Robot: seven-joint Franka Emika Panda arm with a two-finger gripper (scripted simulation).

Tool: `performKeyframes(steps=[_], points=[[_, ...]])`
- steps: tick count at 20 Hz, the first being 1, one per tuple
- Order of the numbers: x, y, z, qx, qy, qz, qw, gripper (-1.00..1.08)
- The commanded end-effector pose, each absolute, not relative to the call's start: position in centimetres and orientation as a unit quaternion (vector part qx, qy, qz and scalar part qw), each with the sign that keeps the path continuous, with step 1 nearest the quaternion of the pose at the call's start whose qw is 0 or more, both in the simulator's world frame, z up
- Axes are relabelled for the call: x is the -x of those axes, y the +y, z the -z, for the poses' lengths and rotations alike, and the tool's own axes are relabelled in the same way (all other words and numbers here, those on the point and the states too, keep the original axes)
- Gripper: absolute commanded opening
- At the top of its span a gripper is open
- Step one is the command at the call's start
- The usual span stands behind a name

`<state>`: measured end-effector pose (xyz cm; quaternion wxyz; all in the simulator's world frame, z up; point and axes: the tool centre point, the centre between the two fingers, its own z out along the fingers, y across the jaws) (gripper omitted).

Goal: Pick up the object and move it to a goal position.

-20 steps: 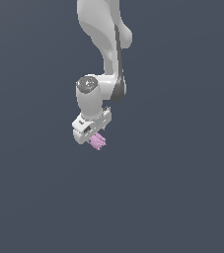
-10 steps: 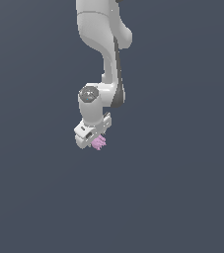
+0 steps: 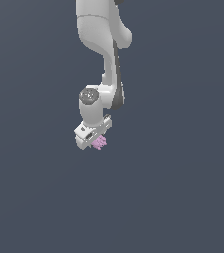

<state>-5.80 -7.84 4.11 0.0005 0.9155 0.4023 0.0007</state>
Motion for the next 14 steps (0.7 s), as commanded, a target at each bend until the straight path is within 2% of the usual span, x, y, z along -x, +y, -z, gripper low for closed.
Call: performKeyframes(steps=[1, 14], points=[[5.8, -7.8, -4.0, -0.915, 0.402, 0.0, 0.0, -1.0], [5.2, -8.8, -6.3, -0.915, 0.403, -0.001, 0.001, -1.0]])
